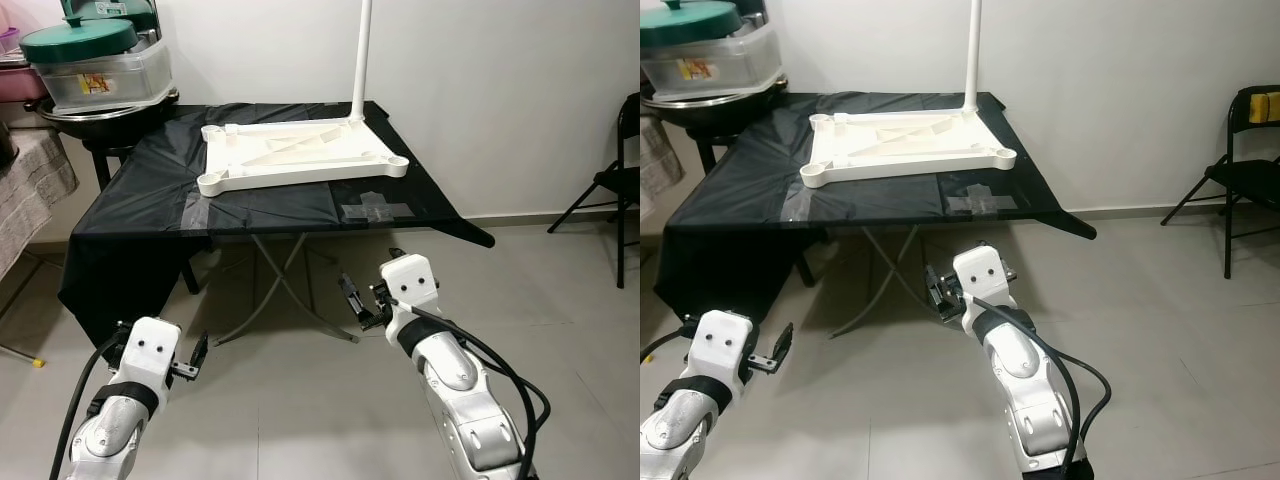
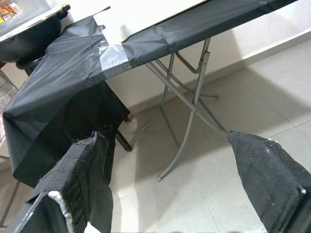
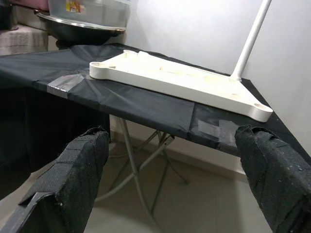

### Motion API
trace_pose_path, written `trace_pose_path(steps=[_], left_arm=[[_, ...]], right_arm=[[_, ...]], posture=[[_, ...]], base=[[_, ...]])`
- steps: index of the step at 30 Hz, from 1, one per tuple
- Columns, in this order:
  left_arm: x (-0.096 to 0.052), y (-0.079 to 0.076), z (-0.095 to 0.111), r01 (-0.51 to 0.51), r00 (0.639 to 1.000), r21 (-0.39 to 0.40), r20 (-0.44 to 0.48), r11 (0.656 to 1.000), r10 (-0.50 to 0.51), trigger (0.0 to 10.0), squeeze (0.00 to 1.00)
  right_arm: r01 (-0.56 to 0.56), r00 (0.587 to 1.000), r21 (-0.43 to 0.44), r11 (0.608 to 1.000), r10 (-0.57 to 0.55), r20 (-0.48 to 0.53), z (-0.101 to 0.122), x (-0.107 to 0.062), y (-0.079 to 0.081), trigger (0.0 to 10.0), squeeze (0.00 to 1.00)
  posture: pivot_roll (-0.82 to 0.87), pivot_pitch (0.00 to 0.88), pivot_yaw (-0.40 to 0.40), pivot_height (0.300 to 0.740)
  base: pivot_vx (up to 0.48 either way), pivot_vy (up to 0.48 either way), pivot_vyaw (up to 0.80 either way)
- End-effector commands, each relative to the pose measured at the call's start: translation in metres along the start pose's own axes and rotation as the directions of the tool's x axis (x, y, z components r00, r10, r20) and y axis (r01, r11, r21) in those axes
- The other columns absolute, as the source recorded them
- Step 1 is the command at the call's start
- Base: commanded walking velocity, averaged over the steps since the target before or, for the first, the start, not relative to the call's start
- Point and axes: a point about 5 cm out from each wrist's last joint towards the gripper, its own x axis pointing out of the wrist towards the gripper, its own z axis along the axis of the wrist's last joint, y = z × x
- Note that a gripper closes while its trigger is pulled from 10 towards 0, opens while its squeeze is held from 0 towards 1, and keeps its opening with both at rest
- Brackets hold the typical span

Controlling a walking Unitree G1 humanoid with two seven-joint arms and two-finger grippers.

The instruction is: Building children table

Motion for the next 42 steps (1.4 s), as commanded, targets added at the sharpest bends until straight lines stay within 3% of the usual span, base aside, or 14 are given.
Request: trace_pose_path(steps=[1, 12, 30, 38, 42], left_arm=[[0.0, -0.001, -0.004, 0.006, 1.0, -0.001, -0.023, 1.0, -0.006, 10.0, 0.0], [0.0, -0.001, -0.003, 0.008, 1.0, -0.018, -0.021, 1.0, -0.008, 10.0, 0.0], [-0.001, -0.006, -0.004, 0.048, 0.999, 0.029, -0.017, 0.998, -0.047, 10.0, 0.0], [-0.004, -0.007, -0.006, 0.065, 0.998, 0.06, -0.025, 0.996, -0.063, 10.0, 0.0], [-0.005, -0.007, -0.007, 0.064, 0.998, 0.068, -0.028, 0.996, -0.063, 10.0, 0.0]], right_arm=[[0.008, 1.0, 0.007, 1.0, -0.008, 0.003, 0.001, 0.001, -0.001, 10.0, 0.0], [0.009, 1.0, 0.012, 1.0, -0.009, 0.004, 0.001, 0.001, -0.001, 10.0, 0.0], [0.034, 0.999, 0.018, 0.999, -0.033, -0.029, -0.004, -0.002, -0.005, 10.0, 0.0], [0.068, 0.987, 0.032, 0.997, -0.063, -0.145, -0.017, -0.001, -0.013, 10.0, 0.0], [0.07, 0.986, 0.032, 0.997, -0.065, -0.152, -0.018, -0.001, -0.014, 10.0, 0.0]], posture=[[-0.02, 0.0, -0.041, 0.74], [-0.02, 0.0, -0.041, 0.74], [-0.03, 0.0, -0.035, 0.74], [-0.03, 0.0, -0.039, 0.725], [-0.02, 0.0, -0.041, 0.715]], base=[[0.0, 0.0, 0.0], [0.0, 0.245, 0.0], [0.0, 0.0, 0.0], [0.0, 0.0, 0.0], [0.0, 0.0, 0.0]])
